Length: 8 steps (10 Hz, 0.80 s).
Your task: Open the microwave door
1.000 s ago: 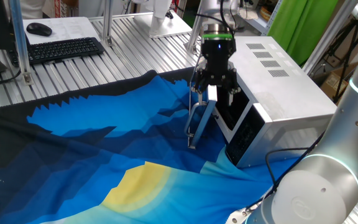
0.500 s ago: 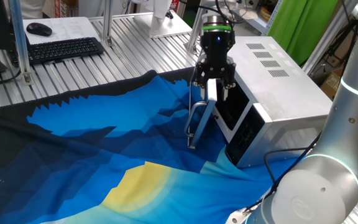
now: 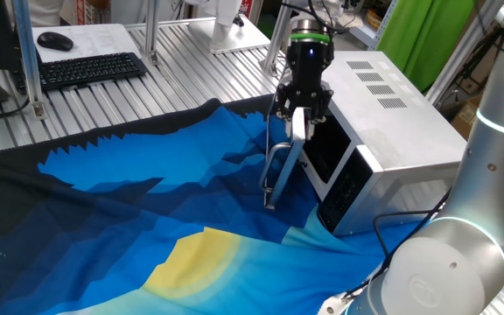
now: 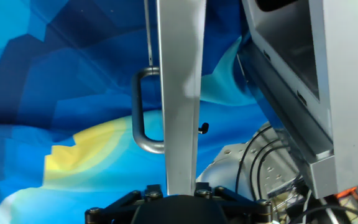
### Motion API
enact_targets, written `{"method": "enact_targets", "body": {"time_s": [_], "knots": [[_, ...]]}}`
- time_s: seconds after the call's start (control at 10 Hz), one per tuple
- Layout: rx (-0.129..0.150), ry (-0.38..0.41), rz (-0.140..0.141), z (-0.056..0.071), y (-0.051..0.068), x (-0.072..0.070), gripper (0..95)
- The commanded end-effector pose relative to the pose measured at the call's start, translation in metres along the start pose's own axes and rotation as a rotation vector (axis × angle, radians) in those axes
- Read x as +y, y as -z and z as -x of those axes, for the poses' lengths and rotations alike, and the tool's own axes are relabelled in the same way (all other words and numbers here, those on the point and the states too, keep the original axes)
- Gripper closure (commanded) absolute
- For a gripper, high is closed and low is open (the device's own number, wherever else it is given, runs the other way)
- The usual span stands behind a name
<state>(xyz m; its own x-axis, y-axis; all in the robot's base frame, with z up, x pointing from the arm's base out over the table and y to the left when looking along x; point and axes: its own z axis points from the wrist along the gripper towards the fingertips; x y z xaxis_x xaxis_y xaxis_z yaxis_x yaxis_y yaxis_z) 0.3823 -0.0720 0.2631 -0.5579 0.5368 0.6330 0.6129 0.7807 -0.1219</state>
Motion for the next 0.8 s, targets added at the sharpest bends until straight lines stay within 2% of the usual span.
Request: {"method": "enact_targets", "body": {"time_s": [0.1, 0.3, 0.5, 0.6, 0.7, 0.8], "knots": [[-0.009, -0.016, 0.014, 0.0012, -0.0043, 0.0005, 95.0], [-0.004, -0.019, 0.009, 0.0017, -0.0039, 0.0012, 95.0], [0.014, -0.019, -0.006, 0.0035, 0.0007, 0.0031, 95.0], [0.018, -0.022, -0.01, 0.0033, 0.0007, 0.0027, 57.0], [0.027, -0.032, -0.003, 0.0032, 0.0006, 0.0026, 57.0], [0.025, -0.034, -0.002, 0.0031, 0.0004, 0.0024, 38.0]]}}
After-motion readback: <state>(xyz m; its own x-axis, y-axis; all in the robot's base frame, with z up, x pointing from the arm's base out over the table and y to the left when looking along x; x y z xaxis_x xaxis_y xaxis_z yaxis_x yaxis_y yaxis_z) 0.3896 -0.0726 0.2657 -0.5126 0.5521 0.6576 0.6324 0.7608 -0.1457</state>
